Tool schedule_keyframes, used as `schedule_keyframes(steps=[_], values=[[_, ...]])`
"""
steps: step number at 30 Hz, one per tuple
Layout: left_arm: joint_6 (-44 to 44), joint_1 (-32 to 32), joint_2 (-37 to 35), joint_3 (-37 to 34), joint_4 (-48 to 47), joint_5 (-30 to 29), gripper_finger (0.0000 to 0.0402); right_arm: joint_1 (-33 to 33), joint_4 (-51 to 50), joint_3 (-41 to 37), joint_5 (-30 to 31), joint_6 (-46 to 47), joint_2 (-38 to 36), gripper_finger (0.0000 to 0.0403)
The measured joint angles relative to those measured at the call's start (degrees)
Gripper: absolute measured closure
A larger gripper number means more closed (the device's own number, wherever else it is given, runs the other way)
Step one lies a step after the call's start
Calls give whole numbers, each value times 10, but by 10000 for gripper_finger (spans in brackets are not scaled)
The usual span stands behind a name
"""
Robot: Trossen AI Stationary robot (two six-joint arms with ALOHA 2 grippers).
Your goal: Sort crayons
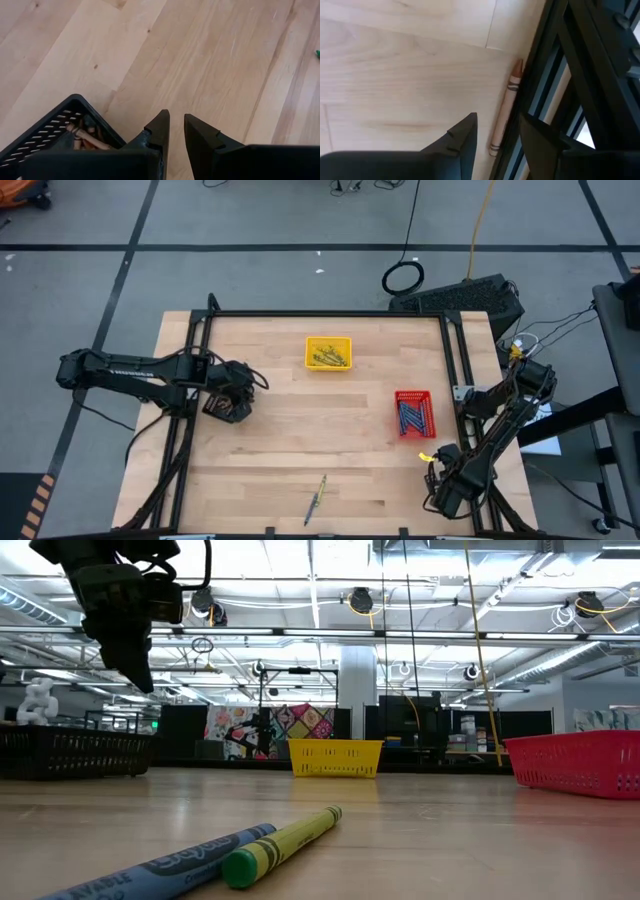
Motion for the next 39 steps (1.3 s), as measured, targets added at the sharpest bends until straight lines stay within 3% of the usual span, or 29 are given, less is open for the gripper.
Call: schedule_keyframes(steps=[10,18,24,30,39], values=[[-15,0,0,0,0,0,340,-1,0,1,3,8,1,273],[-14,0,0,0,0,0,340,-17,-39,64,17,22,6,273],[-10,0,0,0,2,0,340,-32,-39,69,43,13,7,273],[6,0,0,0,0,0,340,-33,39,69,86,11,12,273],[18,0,0,0,0,-13,340,-36,92,68,83,4,44,273]])
